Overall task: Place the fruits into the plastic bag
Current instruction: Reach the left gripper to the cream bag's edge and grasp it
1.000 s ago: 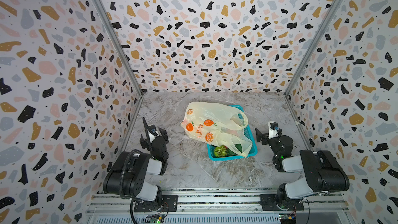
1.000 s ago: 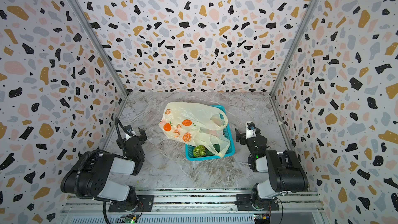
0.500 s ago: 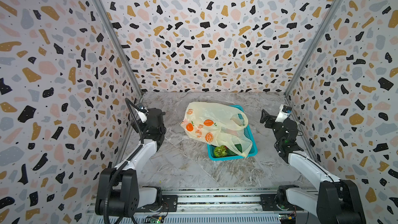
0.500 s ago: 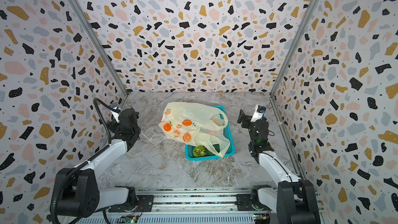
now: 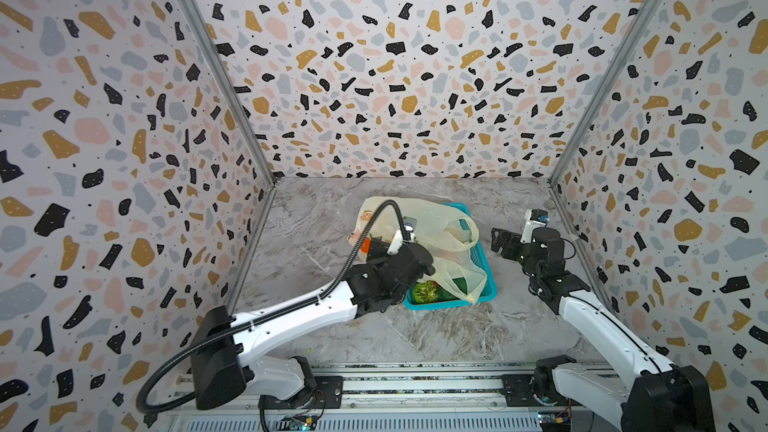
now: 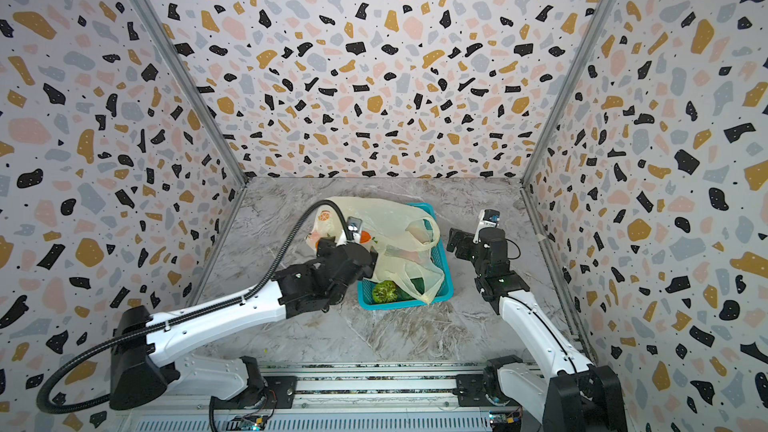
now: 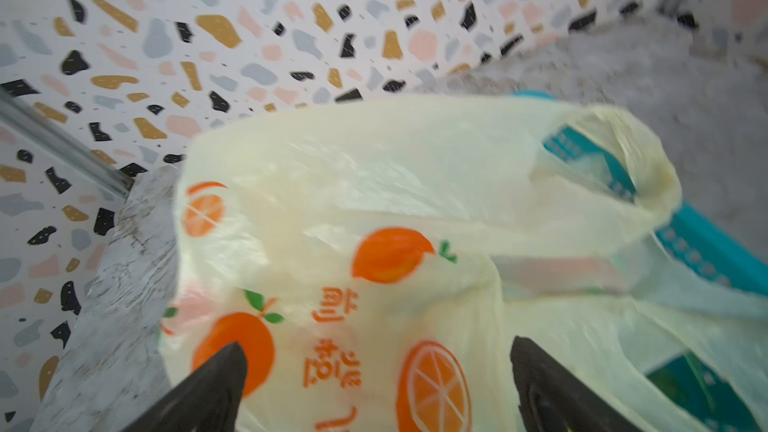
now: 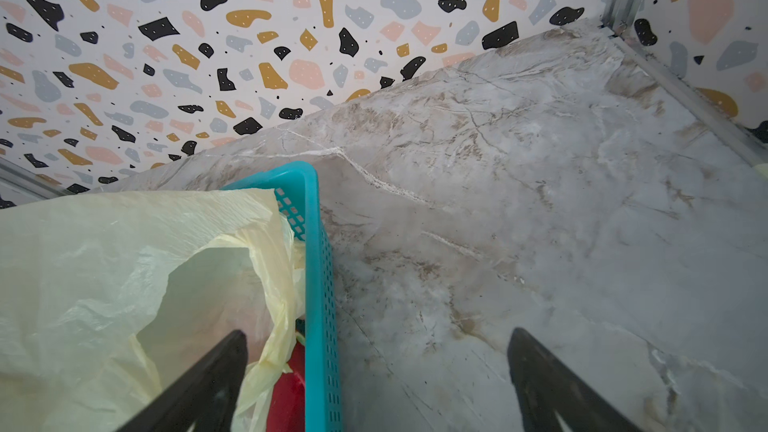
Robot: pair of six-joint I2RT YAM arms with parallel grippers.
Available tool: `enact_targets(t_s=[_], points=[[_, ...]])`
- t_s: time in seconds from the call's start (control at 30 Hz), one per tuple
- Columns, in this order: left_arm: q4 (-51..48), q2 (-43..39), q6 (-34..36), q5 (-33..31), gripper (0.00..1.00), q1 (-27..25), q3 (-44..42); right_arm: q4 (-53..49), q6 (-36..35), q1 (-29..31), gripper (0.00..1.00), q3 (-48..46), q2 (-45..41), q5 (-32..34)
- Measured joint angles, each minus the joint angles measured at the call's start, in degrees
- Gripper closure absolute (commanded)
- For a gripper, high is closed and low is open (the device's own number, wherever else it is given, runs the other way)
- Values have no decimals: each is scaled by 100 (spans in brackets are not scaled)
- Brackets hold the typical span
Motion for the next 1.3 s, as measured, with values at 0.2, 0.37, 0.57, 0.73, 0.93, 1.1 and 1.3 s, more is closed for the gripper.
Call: enact_targets(t_s=[0.2,0.37,0.57,0.73,0.93,1.1,1.3], points=[[-1047,1034,-44,-81,1,-562,374,-201,-177,0,3,15,7,70],[-1224,1137,-79,-155,7,-553,374,-214,-247,4,3,37,9,68],[-1067,1250,-2,9,13,-527,487,-214,-293,4,4,37,4,20],[-841,1351,11,140,17,-391,553,-214,-330,28,4,37,2,-24],[-538,1353,-72,592,44,68,562,-214,-391,94,4,37,2,-72],[-227,1305,-175,1038,91,293,485,-216,-439,155,4,37,2,-114],[144,787,-313,1600,100,686,-11,-328,-452,201,5,129,22,-249]])
